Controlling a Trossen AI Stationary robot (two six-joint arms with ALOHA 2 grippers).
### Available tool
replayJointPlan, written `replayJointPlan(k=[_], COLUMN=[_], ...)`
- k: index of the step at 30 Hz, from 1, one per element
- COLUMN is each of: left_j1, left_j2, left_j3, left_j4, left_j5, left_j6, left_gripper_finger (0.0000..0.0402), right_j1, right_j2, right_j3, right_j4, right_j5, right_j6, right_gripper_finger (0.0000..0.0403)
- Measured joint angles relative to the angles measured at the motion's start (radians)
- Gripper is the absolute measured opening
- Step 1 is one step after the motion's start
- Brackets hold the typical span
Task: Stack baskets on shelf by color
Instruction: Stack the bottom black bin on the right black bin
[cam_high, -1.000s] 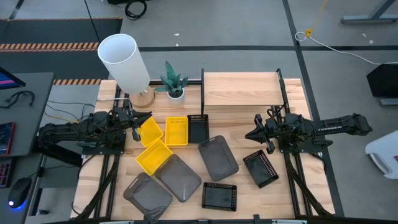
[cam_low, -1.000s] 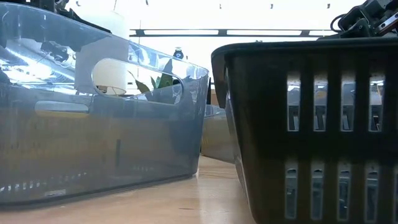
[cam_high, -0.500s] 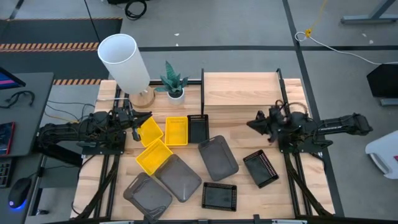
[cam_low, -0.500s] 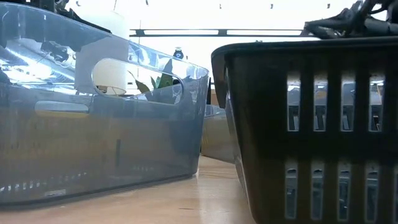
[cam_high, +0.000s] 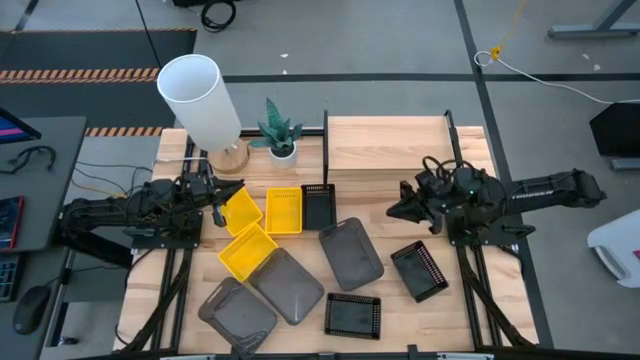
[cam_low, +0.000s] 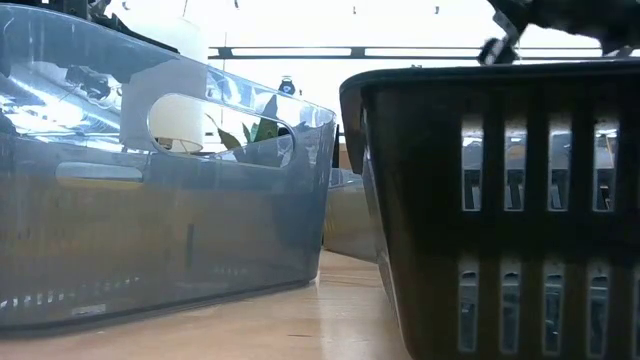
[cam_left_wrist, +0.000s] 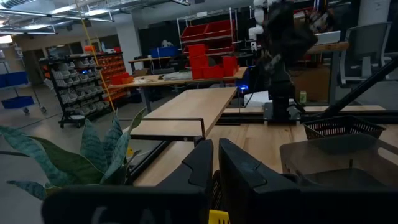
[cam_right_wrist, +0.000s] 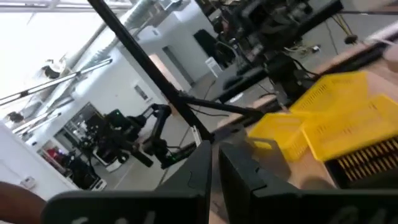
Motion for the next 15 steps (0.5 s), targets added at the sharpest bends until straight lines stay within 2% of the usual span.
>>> replayJointPlan(k=[6,11,15], left_j1=[0.000,0.000,0.000], left_j2=[0.000,0.000,0.000], left_j3=[0.000,0.000,0.000], left_j4=[0.000,0.000,0.000], left_j5=[0.000,0.000,0.000], left_j6=[0.000,0.000,0.000], left_gripper_finger=[0.0032,0.0028,0.0035], right_j1=[0.000,0.000,0.001], right_j2=[0.122,0.169,0.196], right_j3=[0.143,0.192,0.202], right_j4=[0.086,0.202,0.220], right_j5=[0.012,-0.007,-0.034], right_j6=[0.116,0.167,0.151], right_gripper_finger=[0.0035,0.0035,0.0035])
